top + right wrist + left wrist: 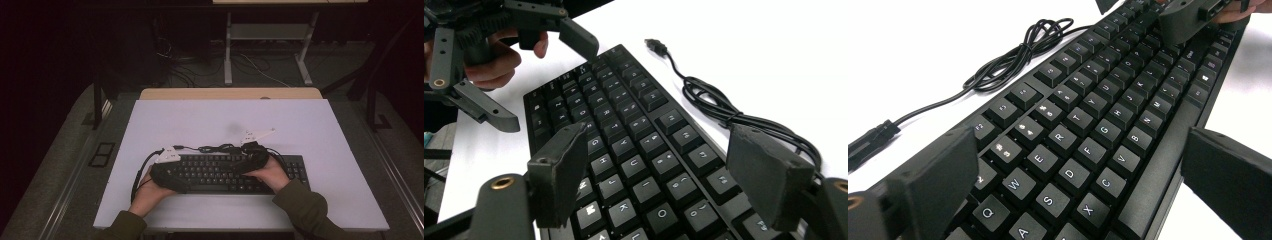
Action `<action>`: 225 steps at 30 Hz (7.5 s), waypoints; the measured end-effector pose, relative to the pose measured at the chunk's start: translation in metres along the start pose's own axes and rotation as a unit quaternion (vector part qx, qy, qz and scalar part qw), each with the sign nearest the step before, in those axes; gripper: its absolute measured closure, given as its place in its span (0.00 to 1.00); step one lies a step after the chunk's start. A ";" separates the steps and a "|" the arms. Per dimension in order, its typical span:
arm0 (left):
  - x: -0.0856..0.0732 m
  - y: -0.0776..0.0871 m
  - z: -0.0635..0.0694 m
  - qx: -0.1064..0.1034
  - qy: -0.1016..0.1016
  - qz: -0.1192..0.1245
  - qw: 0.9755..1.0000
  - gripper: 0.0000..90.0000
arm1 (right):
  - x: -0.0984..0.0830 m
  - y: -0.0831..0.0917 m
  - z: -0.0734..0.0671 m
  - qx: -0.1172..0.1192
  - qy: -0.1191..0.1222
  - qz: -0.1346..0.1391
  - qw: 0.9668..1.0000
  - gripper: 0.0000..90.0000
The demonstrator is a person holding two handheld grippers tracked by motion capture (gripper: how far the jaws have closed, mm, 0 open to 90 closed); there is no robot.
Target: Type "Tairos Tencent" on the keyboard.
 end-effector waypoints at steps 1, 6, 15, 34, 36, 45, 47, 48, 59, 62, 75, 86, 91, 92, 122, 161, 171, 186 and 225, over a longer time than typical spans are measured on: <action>0.000 0.000 0.000 0.002 -0.001 0.001 1.000 0.04 | 0.000 0.001 0.000 0.002 0.000 0.001 1.000 0.26; 0.002 0.001 0.000 0.007 -0.004 0.003 1.000 0.12 | 0.000 0.002 0.001 -0.002 -0.001 0.006 1.000 0.25; 0.007 0.004 -0.003 0.007 -0.007 0.008 1.000 0.30 | -0.001 0.005 0.004 -0.007 -0.004 0.014 1.000 0.25; 0.025 -0.002 -0.018 -0.022 -0.008 0.016 1.000 0.76 | 0.001 0.002 0.003 -0.009 0.001 0.017 1.000 0.24; 0.027 -0.005 -0.020 -0.026 -0.009 0.011 1.000 0.81 | 0.001 0.003 0.003 -0.009 0.001 0.017 1.000 0.24; 0.027 -0.016 -0.015 -0.025 -0.009 0.000 1.000 0.99 | 0.000 0.003 0.003 -0.009 0.001 0.018 1.000 0.24; 0.026 -0.016 -0.016 -0.024 -0.008 -0.004 1.000 0.99 | -0.001 0.003 0.003 -0.009 0.001 0.015 1.000 0.24; 0.025 -0.017 -0.017 -0.025 -0.009 -0.007 1.000 0.99 | -0.001 0.003 0.003 -0.009 -0.001 0.014 1.000 0.24; 0.019 -0.024 -0.017 -0.036 -0.009 -0.039 0.999 0.99 | -0.001 0.002 0.003 -0.009 -0.002 0.014 1.000 0.24; 0.017 -0.025 -0.017 -0.036 -0.010 -0.044 0.998 0.99 | -0.002 0.001 0.003 -0.009 0.001 0.015 1.000 0.24; 0.013 -0.027 -0.017 -0.039 -0.007 -0.053 0.998 0.99 | -0.001 0.001 0.003 -0.009 0.001 0.015 1.000 0.24; 0.012 -0.030 -0.015 -0.045 -0.009 -0.057 0.997 0.99 | -0.001 0.002 0.003 -0.009 0.000 0.014 1.000 0.24; 0.013 -0.030 -0.013 -0.040 -0.024 -0.066 0.997 0.99 | -0.001 0.002 0.003 -0.010 -0.001 0.014 1.000 0.24; 0.013 -0.030 -0.013 -0.041 -0.018 -0.062 0.997 0.99 | -0.001 0.002 0.003 -0.010 -0.001 0.014 1.000 0.24; 0.012 -0.002 -0.011 -0.016 -0.006 -0.015 1.000 0.65 | -0.001 0.003 0.003 -0.010 -0.001 0.014 1.000 0.24; 0.000 0.000 -0.007 0.006 0.011 -0.003 1.000 0.16 | -0.008 0.007 -0.002 -0.014 0.027 -0.036 0.999 0.89; 0.000 0.001 -0.008 0.008 0.011 0.000 1.000 0.16 | -0.011 0.003 -0.002 -0.018 0.037 -0.060 0.997 0.99; -0.001 0.001 -0.008 0.010 0.010 -0.002 1.000 0.16 | -0.014 -0.003 -0.001 -0.029 0.039 -0.076 0.996 0.99; 0.000 0.003 -0.009 0.013 0.010 0.001 1.000 0.16 | -0.008 0.005 -0.001 -0.028 0.030 -0.047 0.998 0.80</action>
Point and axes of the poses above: each handheld gripper's, and its own axes: y roughly backward along the jaws, x roughly out of its top, z roughly to its right, the point moved 1 cm from there along -y, roughly forward along the jaws, and after that the axes turned 4 degrees about -y, right-handed, at the moved point
